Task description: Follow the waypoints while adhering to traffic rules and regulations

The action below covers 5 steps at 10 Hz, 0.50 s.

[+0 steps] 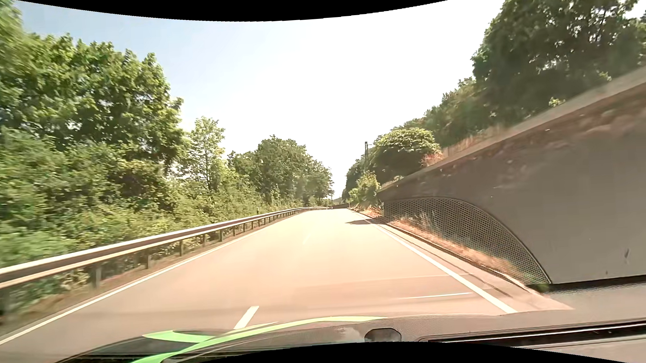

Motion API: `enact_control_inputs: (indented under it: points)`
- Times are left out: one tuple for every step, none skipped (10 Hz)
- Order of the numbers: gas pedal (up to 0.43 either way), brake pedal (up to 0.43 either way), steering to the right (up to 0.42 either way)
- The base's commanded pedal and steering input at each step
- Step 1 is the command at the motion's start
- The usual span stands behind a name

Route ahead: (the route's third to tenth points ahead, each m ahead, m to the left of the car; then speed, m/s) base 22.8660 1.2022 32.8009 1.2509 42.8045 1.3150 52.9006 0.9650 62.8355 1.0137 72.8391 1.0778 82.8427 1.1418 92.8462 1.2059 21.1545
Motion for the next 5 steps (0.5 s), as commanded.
enact_control_inputs:
  points:
    - [0.228,0.0,-0.005]
    - [0.24,0.0,-0.005]
    - [0.248,0.0,-0.005]
    - [0.26,0.0,-0.005]
    - [0.26,0.0,-0.005]
